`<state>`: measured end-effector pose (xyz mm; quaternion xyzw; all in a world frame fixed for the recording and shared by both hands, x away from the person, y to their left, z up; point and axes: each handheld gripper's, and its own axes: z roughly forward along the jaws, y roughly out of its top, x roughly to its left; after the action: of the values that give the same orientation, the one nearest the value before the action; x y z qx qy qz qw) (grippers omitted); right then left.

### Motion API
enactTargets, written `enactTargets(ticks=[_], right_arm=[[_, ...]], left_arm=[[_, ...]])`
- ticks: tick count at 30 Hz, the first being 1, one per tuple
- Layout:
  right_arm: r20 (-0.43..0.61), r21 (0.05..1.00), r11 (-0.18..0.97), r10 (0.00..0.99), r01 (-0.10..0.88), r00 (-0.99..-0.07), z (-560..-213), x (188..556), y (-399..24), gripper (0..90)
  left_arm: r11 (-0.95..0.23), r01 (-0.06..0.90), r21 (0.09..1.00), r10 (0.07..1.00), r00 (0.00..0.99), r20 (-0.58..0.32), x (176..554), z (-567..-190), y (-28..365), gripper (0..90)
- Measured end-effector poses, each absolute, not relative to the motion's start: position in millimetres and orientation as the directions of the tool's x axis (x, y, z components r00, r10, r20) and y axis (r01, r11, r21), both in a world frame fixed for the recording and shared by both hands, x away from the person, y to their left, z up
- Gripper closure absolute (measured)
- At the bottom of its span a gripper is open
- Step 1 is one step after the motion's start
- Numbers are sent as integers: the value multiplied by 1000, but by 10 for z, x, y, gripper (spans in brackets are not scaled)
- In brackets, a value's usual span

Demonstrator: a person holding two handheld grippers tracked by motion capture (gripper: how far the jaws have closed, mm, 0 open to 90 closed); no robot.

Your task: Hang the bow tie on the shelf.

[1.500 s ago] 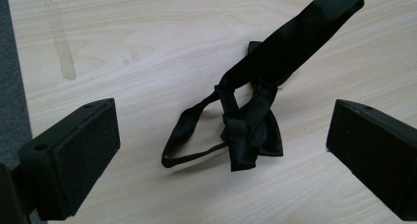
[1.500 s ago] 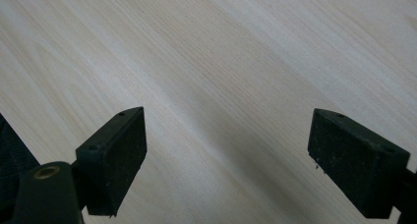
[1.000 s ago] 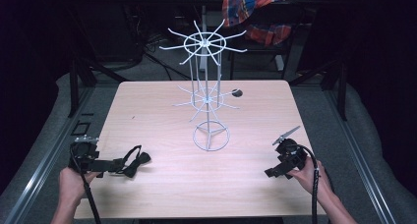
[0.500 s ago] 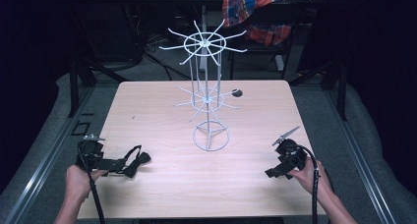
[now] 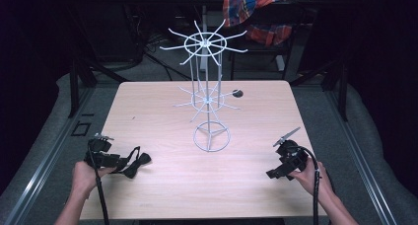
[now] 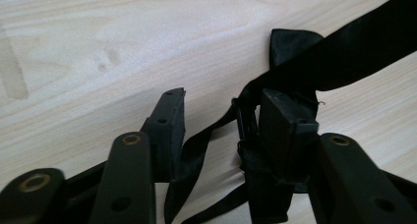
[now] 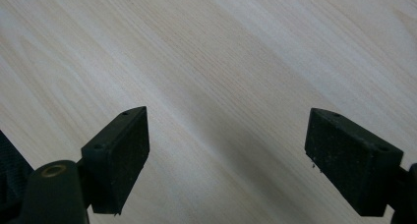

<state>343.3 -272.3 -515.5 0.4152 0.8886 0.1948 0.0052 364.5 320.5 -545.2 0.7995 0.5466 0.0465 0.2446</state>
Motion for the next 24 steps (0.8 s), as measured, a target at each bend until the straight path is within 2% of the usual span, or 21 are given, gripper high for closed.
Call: enactTargets(ticks=[13,18,24], right_arm=[[136,340,593,737,730,-662,-5144,3438,-2734,172],[141,346,584,741,734,-656,-5153,3434,-2736,174],[141,350,582,742,735,-655,-5154,3432,-2739,174]], left_arm=[[-361,849,385,881,446,-158,3654,-5523,3096,758],[-374,838,398,879,457,-135,3634,-5492,3065,855],[-379,830,410,880,460,-118,3611,-5461,3054,863]])
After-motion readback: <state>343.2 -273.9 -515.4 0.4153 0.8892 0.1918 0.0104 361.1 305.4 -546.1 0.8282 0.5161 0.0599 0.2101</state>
